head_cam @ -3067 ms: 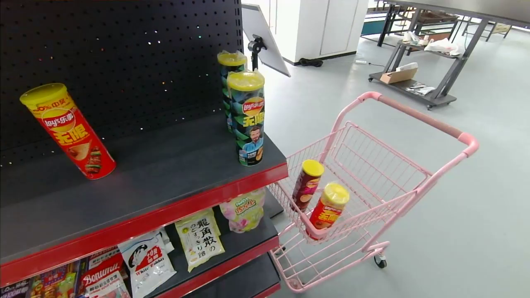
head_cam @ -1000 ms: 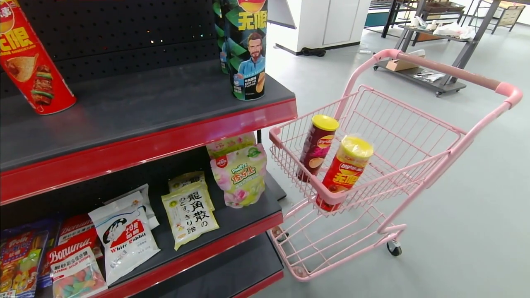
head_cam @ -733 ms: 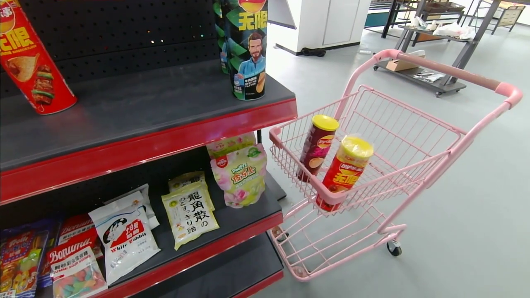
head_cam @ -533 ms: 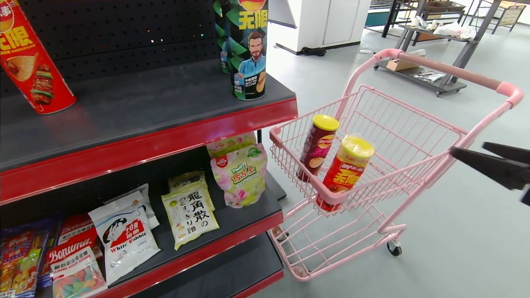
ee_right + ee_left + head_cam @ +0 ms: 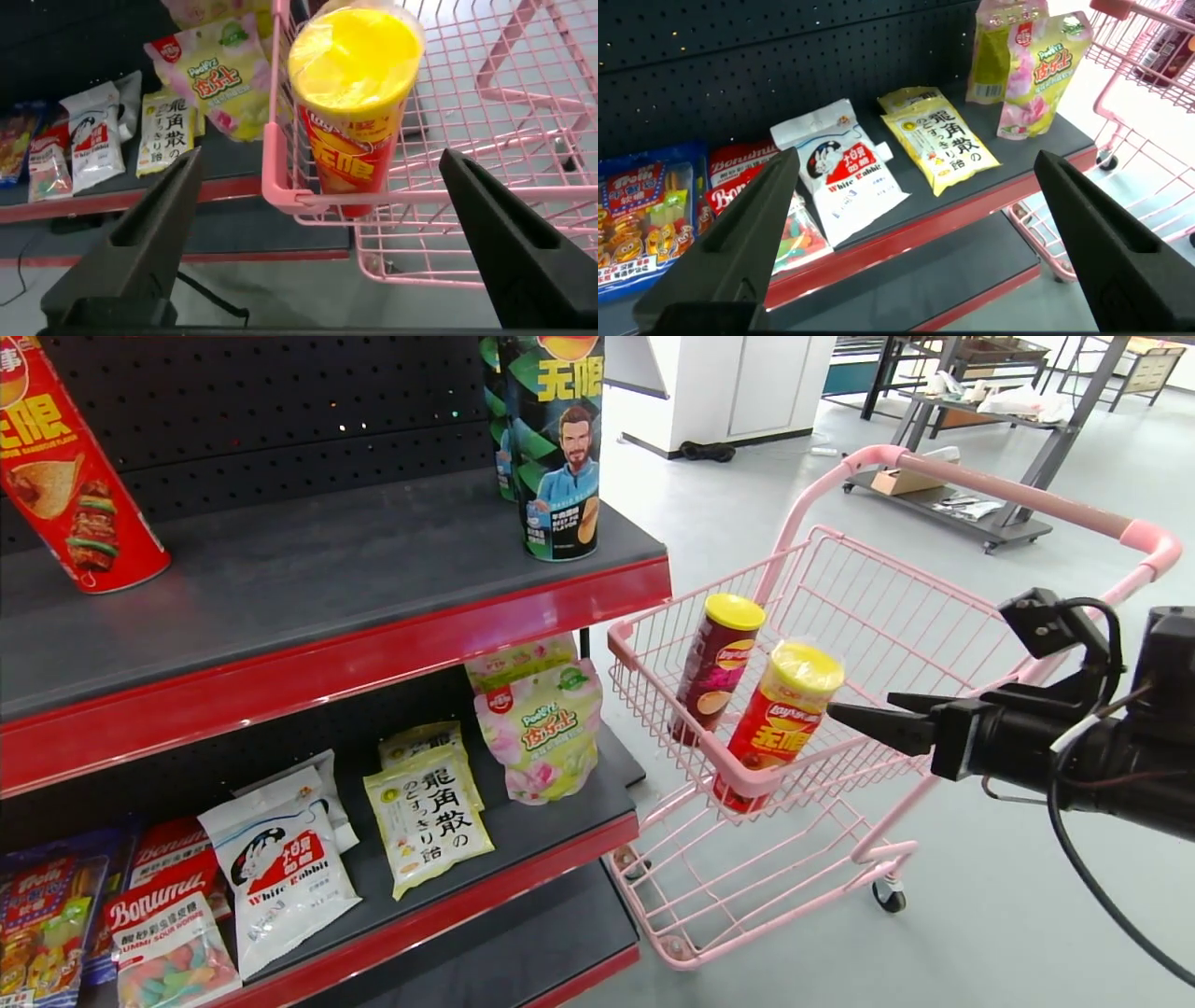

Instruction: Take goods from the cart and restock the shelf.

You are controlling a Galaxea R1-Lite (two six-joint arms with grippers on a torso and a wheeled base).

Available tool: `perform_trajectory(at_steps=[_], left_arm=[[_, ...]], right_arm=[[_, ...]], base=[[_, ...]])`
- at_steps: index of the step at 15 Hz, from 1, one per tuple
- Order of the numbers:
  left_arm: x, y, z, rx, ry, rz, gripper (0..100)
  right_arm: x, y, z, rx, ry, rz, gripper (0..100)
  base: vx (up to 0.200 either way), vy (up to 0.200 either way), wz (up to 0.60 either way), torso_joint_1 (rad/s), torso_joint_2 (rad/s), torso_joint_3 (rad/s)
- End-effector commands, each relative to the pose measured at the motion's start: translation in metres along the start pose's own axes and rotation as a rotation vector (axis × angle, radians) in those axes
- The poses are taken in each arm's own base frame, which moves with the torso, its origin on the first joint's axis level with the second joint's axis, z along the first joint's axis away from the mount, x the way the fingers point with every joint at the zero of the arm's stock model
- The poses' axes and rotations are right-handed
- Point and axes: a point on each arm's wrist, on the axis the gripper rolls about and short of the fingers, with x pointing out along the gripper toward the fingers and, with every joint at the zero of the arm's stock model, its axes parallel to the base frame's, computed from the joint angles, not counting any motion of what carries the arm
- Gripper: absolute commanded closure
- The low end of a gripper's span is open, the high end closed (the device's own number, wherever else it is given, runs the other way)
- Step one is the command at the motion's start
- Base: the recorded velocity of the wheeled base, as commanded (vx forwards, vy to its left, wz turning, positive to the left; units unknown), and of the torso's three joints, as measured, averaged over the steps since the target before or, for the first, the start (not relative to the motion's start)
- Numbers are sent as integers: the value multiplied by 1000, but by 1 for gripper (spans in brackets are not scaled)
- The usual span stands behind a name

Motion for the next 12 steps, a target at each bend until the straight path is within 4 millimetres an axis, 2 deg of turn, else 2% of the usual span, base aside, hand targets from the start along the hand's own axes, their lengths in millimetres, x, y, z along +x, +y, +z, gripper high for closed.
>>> perform_trajectory(at_steps=[1,3,6,10,12], left_arm=[[0,0,0,0,1,1,0],[0,0,0,0,1,1,0],[0,0,0,0,1,1,0],[0,0,0,0,1,1,0],[0,0,0,0,1,1,0]], right_arm=[[23,-7,-15,17,52,4,0],[31,-7,-16,14,54,17,0],[57,-10,-30,8,64,33,0],[77,-17,-43,14,83,28,0],[84,-22,-40,16,70,10,0]], base=[[0,0,0,0,0,0],[0,0,0,0,0,0],[0,0,0,0,0,0],[0,0,0,0,0,0],[0,0,0,0,0,0]])
